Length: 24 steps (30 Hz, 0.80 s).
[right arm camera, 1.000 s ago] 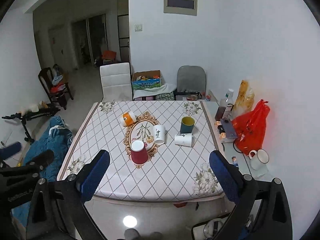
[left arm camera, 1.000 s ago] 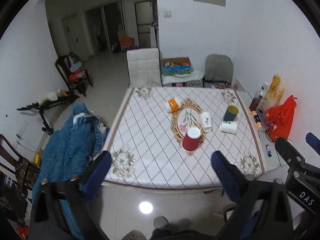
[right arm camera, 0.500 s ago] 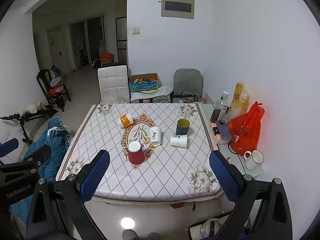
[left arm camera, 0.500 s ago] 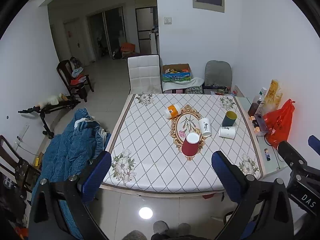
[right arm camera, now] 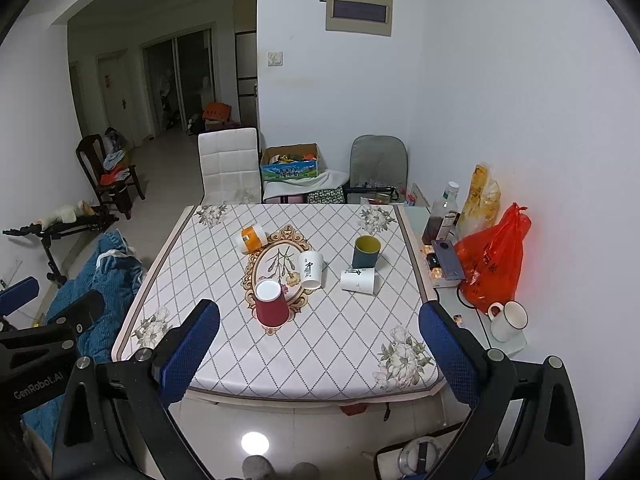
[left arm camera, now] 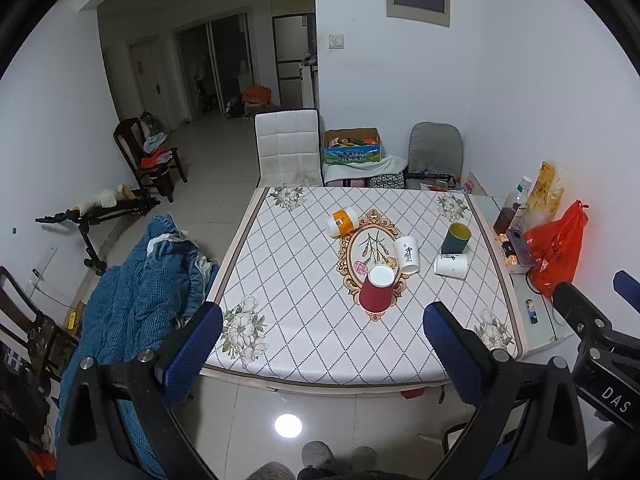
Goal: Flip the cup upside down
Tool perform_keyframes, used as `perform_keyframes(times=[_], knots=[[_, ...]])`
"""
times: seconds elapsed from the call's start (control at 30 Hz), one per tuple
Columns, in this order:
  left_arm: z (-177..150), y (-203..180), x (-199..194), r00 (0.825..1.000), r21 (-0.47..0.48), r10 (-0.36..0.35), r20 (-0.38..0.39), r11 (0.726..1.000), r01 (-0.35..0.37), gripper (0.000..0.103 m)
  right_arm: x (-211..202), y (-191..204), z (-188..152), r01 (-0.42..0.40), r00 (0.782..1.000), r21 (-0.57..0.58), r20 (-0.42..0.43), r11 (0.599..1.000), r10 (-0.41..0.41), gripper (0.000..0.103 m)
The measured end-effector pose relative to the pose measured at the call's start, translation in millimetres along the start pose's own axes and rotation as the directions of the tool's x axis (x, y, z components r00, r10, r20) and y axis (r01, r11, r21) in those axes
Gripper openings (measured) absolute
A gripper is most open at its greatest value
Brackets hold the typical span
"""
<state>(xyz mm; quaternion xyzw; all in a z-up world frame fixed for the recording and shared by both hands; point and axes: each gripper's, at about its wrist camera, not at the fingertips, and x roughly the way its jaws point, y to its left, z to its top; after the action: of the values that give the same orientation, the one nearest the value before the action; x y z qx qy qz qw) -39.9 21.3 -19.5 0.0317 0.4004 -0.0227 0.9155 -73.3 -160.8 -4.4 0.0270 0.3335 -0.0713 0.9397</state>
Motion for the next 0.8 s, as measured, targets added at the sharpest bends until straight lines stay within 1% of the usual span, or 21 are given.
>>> perform_keyframes(times=[0.33,0.8], knots=[[4.7,-8.5,-1.9,1.000,-0.005,0.017,-0.001,1.000,-0.017,0.103,3.7,-5.0,-1.9,-0.012,1.000,0.000,-0.003,1.000,0.012,0.102],[4.4,-7.5,-1.6,1.000,-0.005,0.016,-0.001,1.000,-0.016,0.103,4.7,-3.8,-2.2,-0.015,1.000,0.001,-0.007,1.000,0.015,0.102]])
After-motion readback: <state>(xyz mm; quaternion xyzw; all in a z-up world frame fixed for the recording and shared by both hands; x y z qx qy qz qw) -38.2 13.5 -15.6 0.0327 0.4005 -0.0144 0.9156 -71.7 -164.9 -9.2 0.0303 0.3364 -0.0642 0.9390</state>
